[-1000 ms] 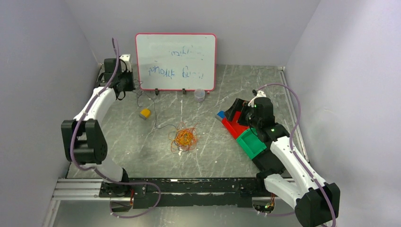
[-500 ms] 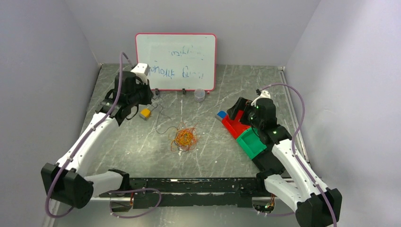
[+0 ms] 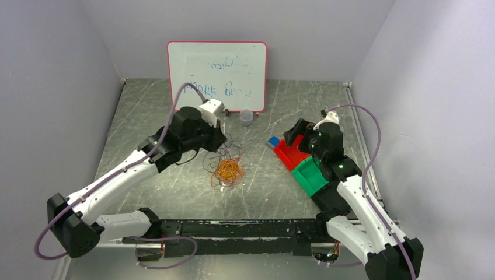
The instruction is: Untangle the cables
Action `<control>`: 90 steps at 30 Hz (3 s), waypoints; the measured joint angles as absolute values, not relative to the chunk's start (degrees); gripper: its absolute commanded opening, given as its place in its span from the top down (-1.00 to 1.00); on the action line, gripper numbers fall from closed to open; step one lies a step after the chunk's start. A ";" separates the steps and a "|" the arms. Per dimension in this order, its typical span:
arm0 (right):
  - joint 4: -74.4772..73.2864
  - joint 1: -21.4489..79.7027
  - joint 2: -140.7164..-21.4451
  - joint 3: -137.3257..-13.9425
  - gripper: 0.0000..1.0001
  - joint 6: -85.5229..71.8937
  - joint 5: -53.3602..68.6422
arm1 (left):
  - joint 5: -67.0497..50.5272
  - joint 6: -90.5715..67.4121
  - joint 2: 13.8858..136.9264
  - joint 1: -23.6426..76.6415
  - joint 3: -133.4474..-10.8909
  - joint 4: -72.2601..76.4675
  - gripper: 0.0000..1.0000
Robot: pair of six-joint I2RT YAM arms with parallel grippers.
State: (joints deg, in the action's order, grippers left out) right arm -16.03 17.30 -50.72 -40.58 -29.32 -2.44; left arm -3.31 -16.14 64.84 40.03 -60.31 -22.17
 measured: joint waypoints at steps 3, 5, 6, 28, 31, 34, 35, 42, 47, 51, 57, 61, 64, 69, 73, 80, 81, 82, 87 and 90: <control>-13.63 17.30 -48.01 -39.11 -1.00 -28.62 -2.31 | -3.29 -16.21 67.20 43.51 -60.31 -21.54 0.86; -12.88 17.30 -46.33 -38.72 -1.00 -26.85 -0.97 | -3.29 -16.38 68.16 44.40 -60.31 -20.82 0.86; -12.40 17.30 -45.74 -38.72 -1.00 -25.78 0.12 | -3.29 -16.47 68.38 44.56 -60.31 -20.51 0.86; 9.47 24.84 -45.78 -30.70 -0.71 -11.81 35.40 | 1.76 -18.90 65.89 44.75 -61.14 -17.61 0.86; 9.08 27.38 -47.72 -31.31 -0.71 -8.80 34.63 | 1.76 -19.35 65.63 44.75 -60.27 -17.02 0.86; 8.32 30.41 -50.24 -32.69 -0.71 -6.20 32.91 | 1.74 -19.62 65.56 44.75 -59.37 -16.51 0.86; 8.29 31.42 -51.09 -33.15 -0.70 -5.45 32.27 | 1.72 -19.75 65.56 44.75 -59.11 -16.36 0.86; 10.22 34.96 -55.83 -34.57 -0.69 -2.92 28.82 | 0.97 -20.01 65.56 44.75 -58.06 -15.44 0.86; 12.21 36.47 -59.70 -35.20 -0.61 -2.07 27.07 | 0.23 -20.43 65.56 44.75 -56.97 -14.41 0.86; 13.78 37.23 -62.67 -36.45 -0.51 -1.15 25.69 | -0.16 -21.71 65.45 44.75 -55.83 -14.15 0.86; 17.12 37.63 -67.18 -38.06 -0.37 -0.12 24.58 | -0.71 -23.22 64.84 44.75 -54.57 -12.95 0.86; 18.26 37.87 -69.82 -39.05 -0.19 0.38 24.16 | -0.71 -23.79 64.03 44.75 -54.11 -12.58 0.86; 19.20 37.95 -71.40 -39.64 0.00 0.51 23.94 | -0.69 -24.08 63.20 44.75 -53.87 -12.25 0.86; 20.08 38.00 -73.54 -40.99 0.37 0.10 23.99 | -0.69 -24.53 62.15 44.75 -53.41 -11.92 0.86; 20.38 38.02 -73.78 -41.17 0.88 -0.80 23.92 | -0.51 -25.15 61.32 44.75 -52.45 -11.88 0.86; 18.50 38.04 -72.51 -42.44 1.00 -2.13 22.72 | 1.48 -26.50 58.87 44.75 -49.80 -11.84 0.86; 18.13 38.06 -71.85 -42.54 1.00 -2.17 22.39 | 1.78 -26.61 58.70 44.75 -49.67 -11.86 0.83; 17.43 38.11 -70.94 -42.78 1.00 -2.35 21.89 | 2.20 -26.72 58.52 44.75 -49.63 -11.86 0.72; 12.88 38.37 -66.02 -45.58 1.00 -2.46 18.13 | 4.36 -27.07 57.63 44.80 -49.63 -12.05 0.22; 9.50 38.35 -63.55 -48.45 1.00 -2.42 14.28 | 5.50 -27.09 57.58 44.80 -49.56 -12.23 0.13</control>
State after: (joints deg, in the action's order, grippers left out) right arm 9.50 38.35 -63.55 -48.45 -2.42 14.28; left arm 5.50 -27.09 57.58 44.80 -49.56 -12.23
